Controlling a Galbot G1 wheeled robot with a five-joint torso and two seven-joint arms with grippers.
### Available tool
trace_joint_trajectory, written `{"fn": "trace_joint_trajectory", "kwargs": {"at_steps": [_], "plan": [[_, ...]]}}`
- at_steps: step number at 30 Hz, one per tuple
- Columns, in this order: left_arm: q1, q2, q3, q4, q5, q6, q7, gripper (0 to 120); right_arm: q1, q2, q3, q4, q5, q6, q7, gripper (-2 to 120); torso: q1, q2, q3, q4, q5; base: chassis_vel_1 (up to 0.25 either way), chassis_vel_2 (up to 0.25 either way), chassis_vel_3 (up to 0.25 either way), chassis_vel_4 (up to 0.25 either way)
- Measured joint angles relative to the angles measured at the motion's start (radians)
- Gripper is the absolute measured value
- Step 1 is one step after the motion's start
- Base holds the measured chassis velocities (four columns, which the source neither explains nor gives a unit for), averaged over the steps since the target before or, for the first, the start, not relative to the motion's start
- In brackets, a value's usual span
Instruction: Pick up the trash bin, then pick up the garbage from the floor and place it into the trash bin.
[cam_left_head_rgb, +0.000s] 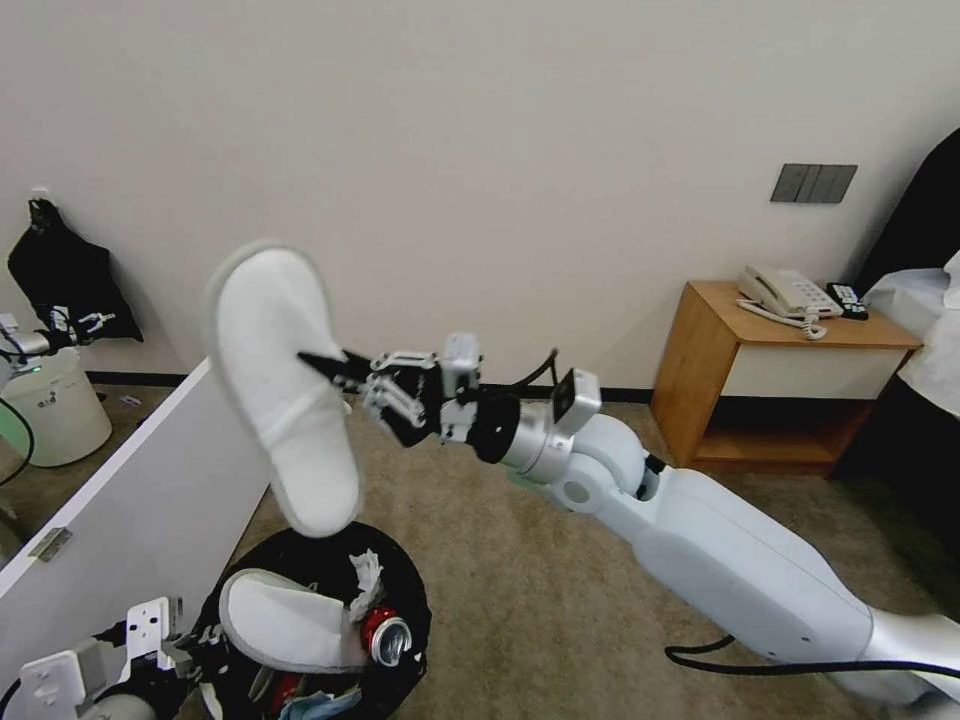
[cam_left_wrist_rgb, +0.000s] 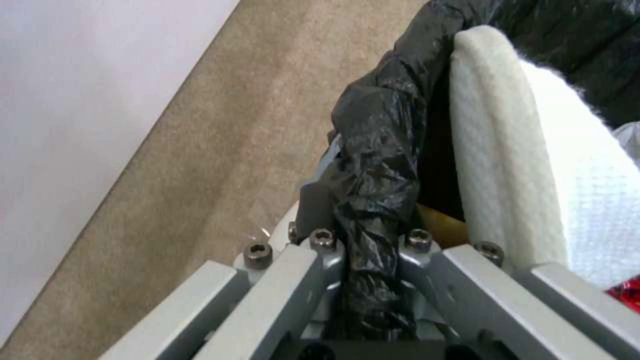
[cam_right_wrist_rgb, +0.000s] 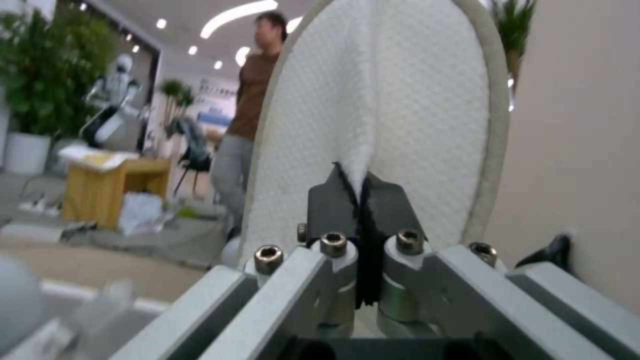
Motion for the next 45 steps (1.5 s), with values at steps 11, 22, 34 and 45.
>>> {"fn": "trace_joint_trajectory", "kwargs": {"at_steps": [11, 22, 34, 45], "plan": [[-0.007, 0.005, -0.006, -0.006, -0.013, 0.001, -0.002, 2, -0.017, 0.052, -0.147, -0.112, -0.125, 0.033, -0.033, 0, 0.000, 0.000, 0.000, 0.0000, 0.0001, 0.000, 0.000, 0.000, 0.000], [-0.007, 0.010, -0.009, -0.012, -0.028, 0.002, -0.005, 2, -0.075, 0.079, -0.207, -0.217, -0.204, 0.057, -0.054, 0, 0.000, 0.000, 0.000, 0.0000, 0.0001, 0.000, 0.000, 0.000, 0.000], [-0.004, 0.011, -0.008, -0.021, -0.034, 0.003, -0.009, 2, -0.129, 0.129, -0.227, -0.344, -0.235, 0.071, -0.082, 0, 0.000, 0.000, 0.000, 0.0000, 0.0001, 0.000, 0.000, 0.000, 0.000], [0.006, 0.010, -0.010, -0.030, -0.035, 0.005, -0.014, 2, -0.152, 0.153, -0.224, -0.406, -0.251, 0.083, -0.092, 0, 0.000, 0.000, 0.000, 0.0001, 0.0001, 0.000, 0.000, 0.000, 0.000]]}}
